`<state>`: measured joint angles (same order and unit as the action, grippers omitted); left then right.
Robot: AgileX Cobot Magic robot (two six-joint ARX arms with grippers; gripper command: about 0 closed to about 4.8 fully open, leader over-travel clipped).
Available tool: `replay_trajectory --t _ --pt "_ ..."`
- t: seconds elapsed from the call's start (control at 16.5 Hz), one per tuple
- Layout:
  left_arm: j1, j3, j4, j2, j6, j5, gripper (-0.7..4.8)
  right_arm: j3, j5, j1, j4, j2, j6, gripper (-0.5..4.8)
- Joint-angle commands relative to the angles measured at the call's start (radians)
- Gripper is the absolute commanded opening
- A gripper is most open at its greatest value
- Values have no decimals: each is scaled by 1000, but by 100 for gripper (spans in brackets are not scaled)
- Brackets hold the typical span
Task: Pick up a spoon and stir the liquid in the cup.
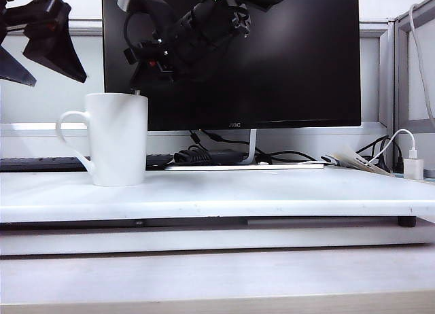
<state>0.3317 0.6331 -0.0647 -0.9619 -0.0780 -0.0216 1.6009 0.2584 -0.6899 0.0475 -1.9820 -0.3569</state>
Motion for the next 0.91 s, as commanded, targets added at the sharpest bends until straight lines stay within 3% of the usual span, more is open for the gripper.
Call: replay_trajectory --t 0.06,0.12,0.36,0.61,0.79,0.91 --pt "0 3 14 2 0 3 479 -2 -13 2 8 -2 25 198" --pt "0 3 14 2 -1 3 479 -2 -13 3 9 -2 43 281" --pt "0 4 47 10 -1 4 479 -2 -5 3 6 27 63 339" --pt "0 5 158 182 -1 11 479 -2 3 16 -69 214 69 337" --pt "0 30 85 380 -5 37 479 -3 -34 59 -211 428 70 337" --pt "0 30 18 573 -65 100 479 -7 -42 109 -369 610 59 335"
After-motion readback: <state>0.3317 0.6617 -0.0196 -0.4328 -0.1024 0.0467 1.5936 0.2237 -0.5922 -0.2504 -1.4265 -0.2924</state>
